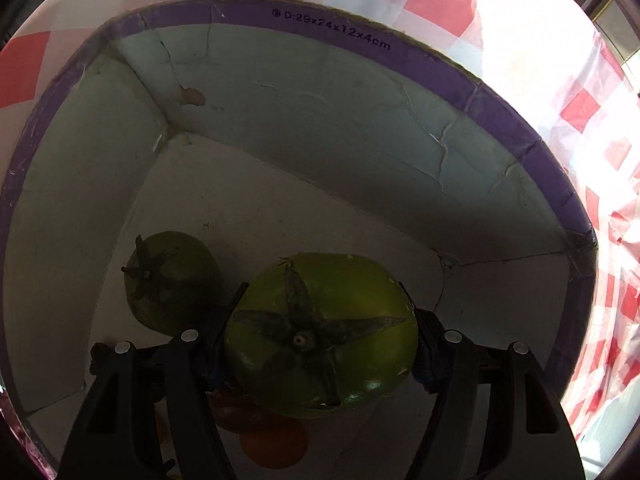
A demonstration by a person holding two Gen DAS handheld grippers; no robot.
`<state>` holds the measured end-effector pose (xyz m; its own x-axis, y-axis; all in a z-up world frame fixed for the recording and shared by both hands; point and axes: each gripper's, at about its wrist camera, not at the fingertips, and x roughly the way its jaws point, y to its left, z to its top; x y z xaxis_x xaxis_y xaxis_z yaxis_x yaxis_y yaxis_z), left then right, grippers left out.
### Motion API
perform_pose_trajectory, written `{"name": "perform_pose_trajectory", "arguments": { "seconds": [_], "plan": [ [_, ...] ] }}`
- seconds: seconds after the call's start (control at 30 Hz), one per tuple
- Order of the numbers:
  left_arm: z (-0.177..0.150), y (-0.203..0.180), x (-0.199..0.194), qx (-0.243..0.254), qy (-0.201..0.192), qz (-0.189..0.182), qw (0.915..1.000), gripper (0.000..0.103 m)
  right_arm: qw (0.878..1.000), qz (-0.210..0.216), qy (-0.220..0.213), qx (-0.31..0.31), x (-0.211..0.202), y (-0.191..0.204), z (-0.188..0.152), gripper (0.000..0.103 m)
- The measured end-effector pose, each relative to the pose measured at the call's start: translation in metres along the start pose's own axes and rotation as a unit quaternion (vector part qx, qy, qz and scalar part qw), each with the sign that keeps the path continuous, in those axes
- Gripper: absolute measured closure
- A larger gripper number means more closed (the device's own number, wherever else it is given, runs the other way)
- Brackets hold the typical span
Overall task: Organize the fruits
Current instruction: 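Carry the pear and green apple into the white box and open both tools, then lift both open tools out of the box toward the remaining fruits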
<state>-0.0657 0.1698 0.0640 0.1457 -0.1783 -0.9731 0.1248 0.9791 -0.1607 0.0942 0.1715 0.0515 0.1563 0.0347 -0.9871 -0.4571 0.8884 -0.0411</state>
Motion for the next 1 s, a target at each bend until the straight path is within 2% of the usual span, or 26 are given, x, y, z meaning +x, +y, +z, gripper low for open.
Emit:
{"name": "perform_pose_trajectory", "arguments": {
  "seconds": [0.4, 0.6, 0.7, 0.77, 0.9, 1.0],
  "plan": [
    [0.005, -0.010, 0.009, 0.003, 0.022, 0.019, 0.9996, 0.042, 1.000, 0.005, 0.006, 0.008, 0.005, -0.012, -0.008, 0.036],
    [-0.002, -0.009, 0.013, -0.005, 0.020, 0.029, 0.9994, 0.042, 1.000, 0.010, 0.008, 0.011, 0.002, -0.015, -0.015, 0.036],
    [-0.006, -0.016, 0.010, -0.010, 0.014, 0.034, 0.9993, 0.041, 1.000, 0.011, 0.008, 0.011, 0.006, -0.010, -0.002, 0.035],
    [-0.005, -0.017, 0.005, -0.012, 0.002, 0.038, 0.9992, 0.040, 1.000, 0.016, -0.003, 0.012, 0.001, -0.012, -0.001, 0.032],
    [-0.004, -0.020, -0.011, -0.009, -0.028, 0.040, 0.9988, 0.029, 0.999, 0.026, -0.032, 0.001, -0.011, -0.009, -0.002, 0.021],
    [-0.005, -0.022, -0.015, -0.012, -0.033, 0.039, 0.9986, 0.029, 0.999, 0.023, -0.041, -0.016, -0.015, -0.005, -0.004, 0.020]
  ]
}}
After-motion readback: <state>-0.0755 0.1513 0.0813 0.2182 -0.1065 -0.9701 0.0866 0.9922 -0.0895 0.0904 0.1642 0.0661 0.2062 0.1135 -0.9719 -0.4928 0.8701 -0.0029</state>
